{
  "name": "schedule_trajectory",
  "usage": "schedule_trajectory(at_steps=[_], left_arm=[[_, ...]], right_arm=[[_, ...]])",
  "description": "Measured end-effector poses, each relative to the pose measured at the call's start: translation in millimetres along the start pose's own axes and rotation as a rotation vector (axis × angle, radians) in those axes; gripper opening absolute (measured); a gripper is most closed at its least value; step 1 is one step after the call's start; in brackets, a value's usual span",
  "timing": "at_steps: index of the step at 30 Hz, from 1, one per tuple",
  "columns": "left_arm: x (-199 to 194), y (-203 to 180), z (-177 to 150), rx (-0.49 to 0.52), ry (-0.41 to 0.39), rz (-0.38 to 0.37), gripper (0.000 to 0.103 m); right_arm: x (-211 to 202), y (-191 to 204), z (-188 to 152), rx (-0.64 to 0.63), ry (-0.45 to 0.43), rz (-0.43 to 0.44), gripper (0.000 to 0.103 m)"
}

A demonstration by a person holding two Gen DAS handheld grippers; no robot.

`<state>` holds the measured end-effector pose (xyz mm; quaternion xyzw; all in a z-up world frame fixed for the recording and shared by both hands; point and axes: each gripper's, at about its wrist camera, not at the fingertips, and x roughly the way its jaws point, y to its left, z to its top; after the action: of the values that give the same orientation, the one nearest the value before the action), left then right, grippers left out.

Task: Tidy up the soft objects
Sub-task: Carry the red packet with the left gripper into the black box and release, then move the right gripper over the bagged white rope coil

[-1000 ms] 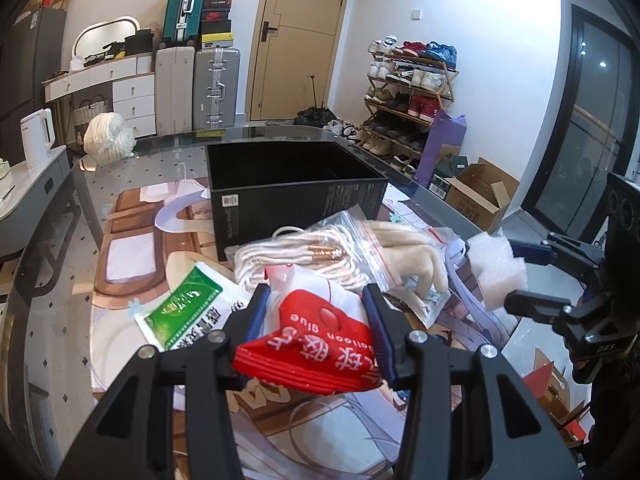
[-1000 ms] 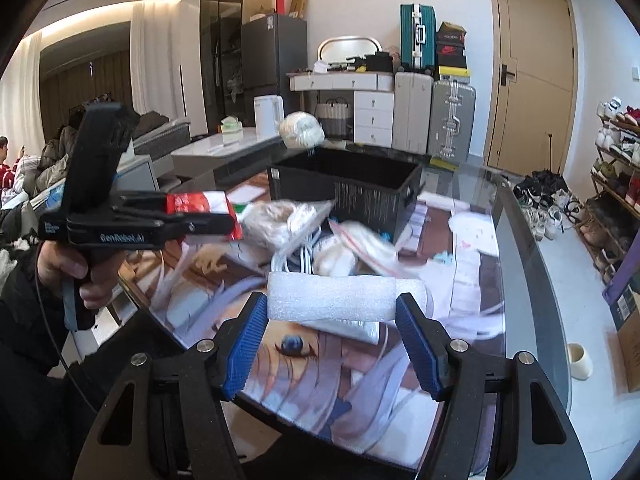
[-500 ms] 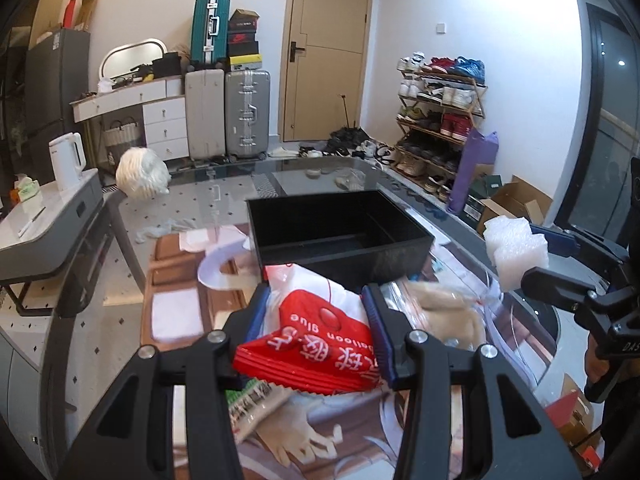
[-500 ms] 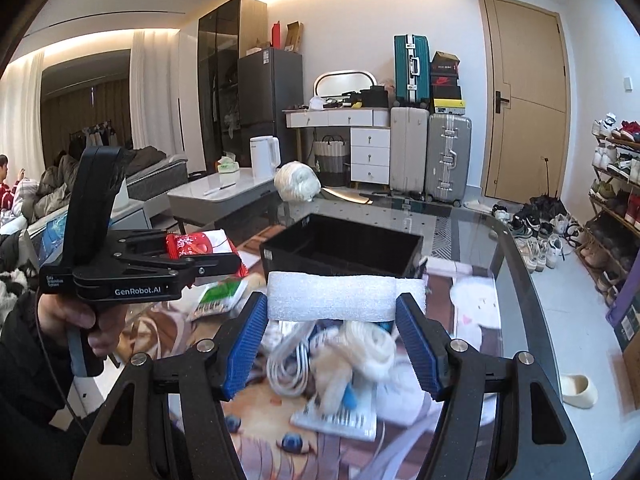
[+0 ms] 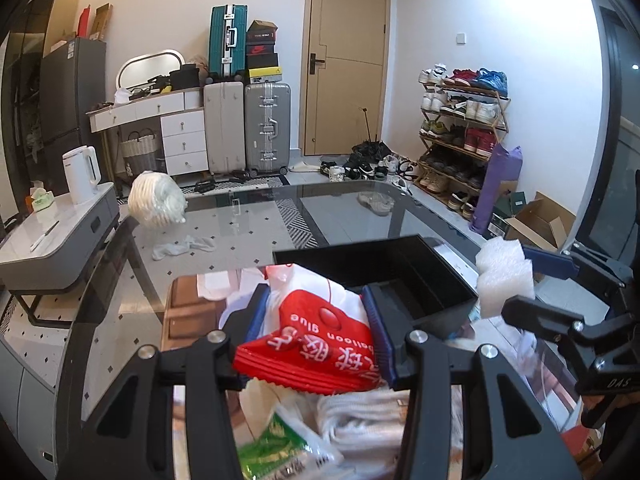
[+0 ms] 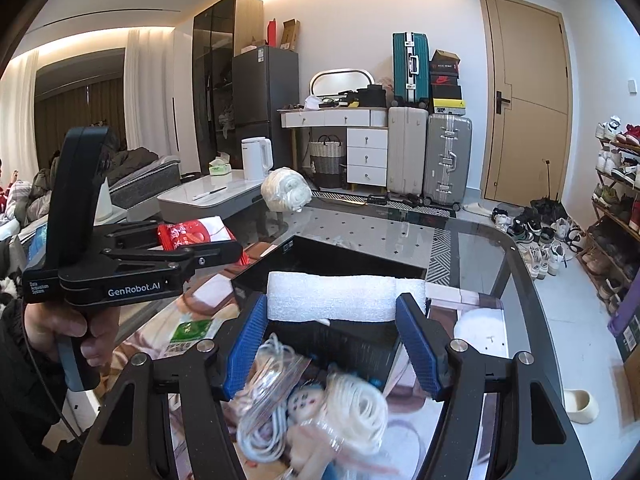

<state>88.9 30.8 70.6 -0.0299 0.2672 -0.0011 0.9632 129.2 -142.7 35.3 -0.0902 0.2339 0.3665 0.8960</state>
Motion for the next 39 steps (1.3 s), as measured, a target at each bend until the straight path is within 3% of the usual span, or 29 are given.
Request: schedule_trajectory(at_steps=[16,25,27,28,29,30,31,33,35,39], left_arm=[[52,-2,13,0.044,0.032,-0.036,0.046],[73,-8,13,0.079,0.064,-0.064,0.046],[76,-9,13,0.077,0.067,-0.074,0.047],[77,-10,13,0.078,0.072,-0.076,0.047],[77,-11,13,0.078,0.073,-0.075,0.050],[77,-10,13,0.076,0.072,-0.072,0.054],[75,-10,12,0.074,0.069,-0.072,0.068],[70,-8,11,0.063,0.059,-0.070,0.080],[62,-7,10,0.041,0.039,-0.055,0.099],[44,-1,7,-0.006,0.027,-0.022,0.103]], right_arm=[[85,-19,14,-0.075,0.080,-0.016,0.066],[110,-16,13,-0.171,0.127,-0.032,0.067],[116,-15,12,-0.187,0.144,-0.040,0.071],[117,-14,12,-0.200,0.142,-0.063,0.082],[116,-14,12,-0.207,0.136,-0.082,0.089],[115,-15,12,-0.205,0.130,-0.086,0.090],[112,-15,12,-0.202,0.124,-0.089,0.091],[106,-18,12,-0.195,0.115,-0.112,0.094],[97,-22,11,-0.174,0.104,-0.123,0.098],[74,-29,6,-0.104,0.087,-0.113,0.102]])
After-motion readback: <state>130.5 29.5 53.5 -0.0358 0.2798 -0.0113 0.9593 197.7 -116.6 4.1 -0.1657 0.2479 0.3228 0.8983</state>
